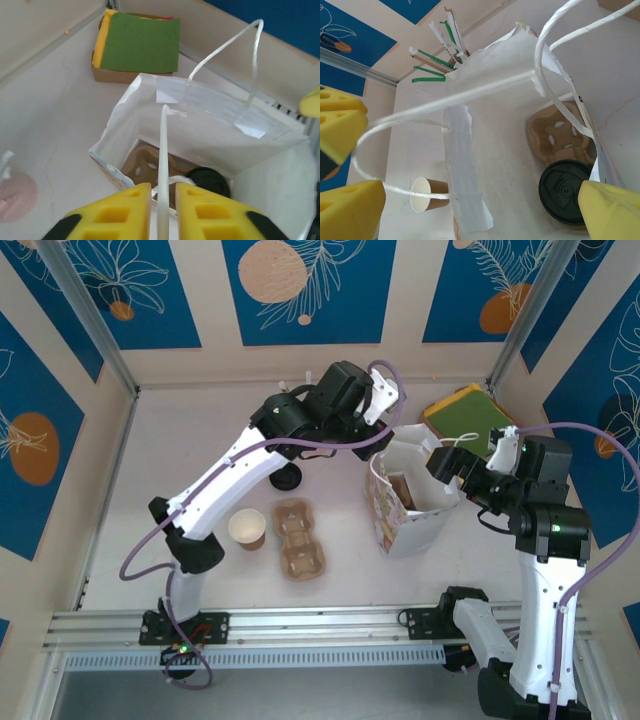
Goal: Pack the takeout coffee
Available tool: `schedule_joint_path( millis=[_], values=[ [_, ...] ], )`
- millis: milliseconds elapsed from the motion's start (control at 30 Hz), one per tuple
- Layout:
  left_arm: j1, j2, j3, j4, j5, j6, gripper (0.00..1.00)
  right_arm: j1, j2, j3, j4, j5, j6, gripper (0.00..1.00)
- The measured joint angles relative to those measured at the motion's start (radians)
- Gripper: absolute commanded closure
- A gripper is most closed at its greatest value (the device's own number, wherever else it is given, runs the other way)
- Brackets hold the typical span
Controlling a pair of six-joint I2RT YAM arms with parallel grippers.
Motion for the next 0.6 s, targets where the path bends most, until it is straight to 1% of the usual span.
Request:
schedule_joint_path(
  millis=[100,233,333,367,400,500,600],
  values=[
    [0.0,0.006,0.0,-0.001,0.0,-0.002,0.64,0.0,0.0,0.0,0.0,0.0,0.0,0.01],
    [0.0,0.006,0.006,0.0,0.0,-0.001,0.61,-0.001,0.0,0.0,0.0,0.0,0.0,0.01],
    [0.0,0.006,0.006,0.001,-0.001,-0.001,0.55,-0.002,0.001,0.0,0.0,0.0,0.0,0.01],
    [0.0,0.006,0.006,0.001,-0.003,-0.001,0.51,-0.002,0.002,0.0,0.0,0.0,0.0,0.01],
    [0.0,0.006,0.006,0.001,-0.006,-0.001,0.44,-0.002,0.002,0.0,0.001,0.0,0.0,0.01],
    [0.0,0.005,0.006,0.001,-0.022,-0.004,0.41,-0.002,0.007,0.001,0.001,0.0,0.0,0.01],
    [0.0,0.003,0.006,0.002,-0.045,-0.012,0.27,-0.002,0.03,0.012,0.003,-0.001,0.0,0.01]
  ],
)
